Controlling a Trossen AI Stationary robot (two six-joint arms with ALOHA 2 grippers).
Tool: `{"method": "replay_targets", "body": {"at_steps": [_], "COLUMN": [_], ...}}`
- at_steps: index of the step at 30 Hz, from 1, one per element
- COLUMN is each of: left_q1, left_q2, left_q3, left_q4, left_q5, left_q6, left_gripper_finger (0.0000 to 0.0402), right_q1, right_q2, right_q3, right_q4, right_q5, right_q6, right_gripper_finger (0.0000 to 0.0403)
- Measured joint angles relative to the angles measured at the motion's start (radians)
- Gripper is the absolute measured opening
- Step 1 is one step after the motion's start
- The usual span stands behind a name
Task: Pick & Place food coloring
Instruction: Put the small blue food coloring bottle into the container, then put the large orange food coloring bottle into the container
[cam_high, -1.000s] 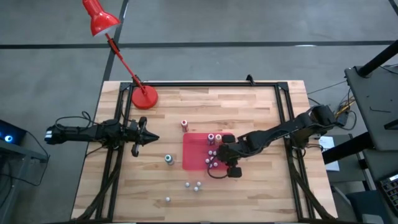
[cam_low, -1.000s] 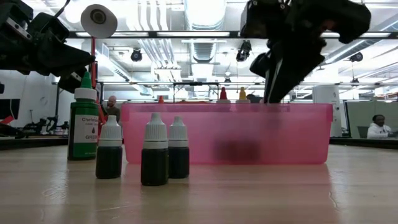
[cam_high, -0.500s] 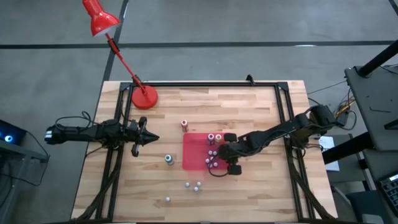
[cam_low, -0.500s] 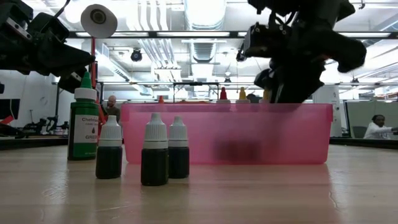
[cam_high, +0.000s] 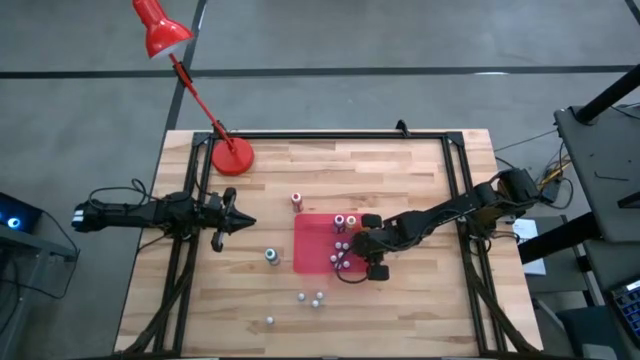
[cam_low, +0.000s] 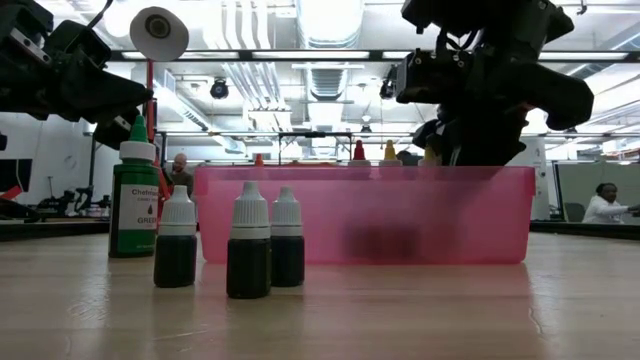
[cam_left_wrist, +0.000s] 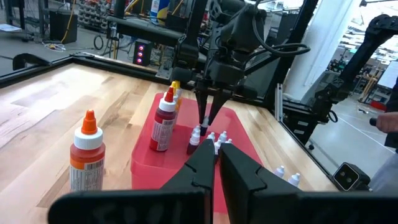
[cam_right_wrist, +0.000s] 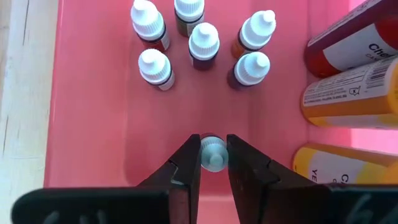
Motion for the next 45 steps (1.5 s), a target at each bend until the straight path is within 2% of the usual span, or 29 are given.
{"method": "replay_targets", "body": {"at_steps": [8,28,45], "left_q1": [0.000,0.000,0.000], "left_q2": [0.000,0.000,0.000], "left_q3": [0.000,0.000,0.000], "left_q4": [0.000,0.000,0.000], "left_q5": [0.000,0.000,0.000], "left_q6": [0.000,0.000,0.000], "left_gripper_finger": [0.0000,0.0000,0.0000], "right_q1": [-0.001,-0.001,0.001], "right_q2": [0.000,-0.005,-0.187], "right_q3": [0.000,0.000,-0.005], "right_q4": [0.001,0.001,-0.006], "right_q5": [0.000,0.000,0.000], "right_q6": [-0.003,-0.003,-0.006], "right_gripper_finger": [0.0060,0.0104,0.0096]}}
